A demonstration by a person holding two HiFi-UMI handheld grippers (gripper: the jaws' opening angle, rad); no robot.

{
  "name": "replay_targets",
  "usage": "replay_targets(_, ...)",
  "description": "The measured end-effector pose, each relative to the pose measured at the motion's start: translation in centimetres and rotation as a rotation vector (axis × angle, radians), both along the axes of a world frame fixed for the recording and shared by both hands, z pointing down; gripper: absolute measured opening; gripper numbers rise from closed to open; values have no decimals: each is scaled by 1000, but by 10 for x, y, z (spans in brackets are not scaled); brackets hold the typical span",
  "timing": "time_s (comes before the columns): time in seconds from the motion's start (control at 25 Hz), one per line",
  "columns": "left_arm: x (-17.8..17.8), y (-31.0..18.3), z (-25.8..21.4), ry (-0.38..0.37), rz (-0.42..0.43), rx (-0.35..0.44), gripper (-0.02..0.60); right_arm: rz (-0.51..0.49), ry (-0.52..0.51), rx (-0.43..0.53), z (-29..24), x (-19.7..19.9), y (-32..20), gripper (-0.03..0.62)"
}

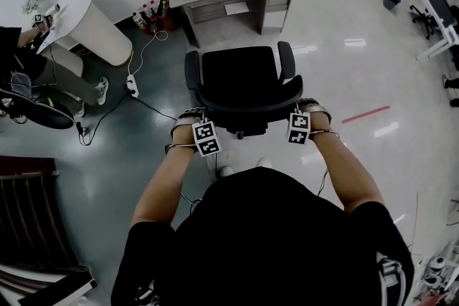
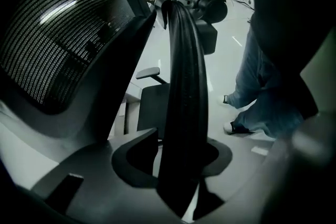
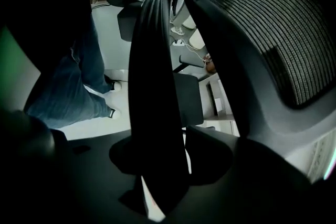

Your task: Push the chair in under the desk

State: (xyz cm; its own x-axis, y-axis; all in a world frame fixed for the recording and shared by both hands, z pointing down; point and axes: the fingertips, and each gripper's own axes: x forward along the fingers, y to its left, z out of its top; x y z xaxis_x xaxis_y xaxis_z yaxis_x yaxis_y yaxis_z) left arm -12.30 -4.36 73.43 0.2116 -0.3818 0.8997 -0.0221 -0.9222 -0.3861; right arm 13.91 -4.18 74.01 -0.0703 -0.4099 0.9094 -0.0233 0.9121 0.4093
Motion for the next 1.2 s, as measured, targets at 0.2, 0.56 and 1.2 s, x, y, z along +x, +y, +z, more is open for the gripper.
replay_targets(0.2, 0, -2, 0, -2, -2, 24, 167, -18, 18, 21, 1, 1, -1, 142)
replay_targets(0.56, 6, -6, 3, -26, -7, 28, 149, -62, 28, 57, 3, 9, -11, 109)
replay_targets(1.2, 25, -66, 6, -28, -64, 48, 149, -114, 18, 82, 2, 27, -85, 109)
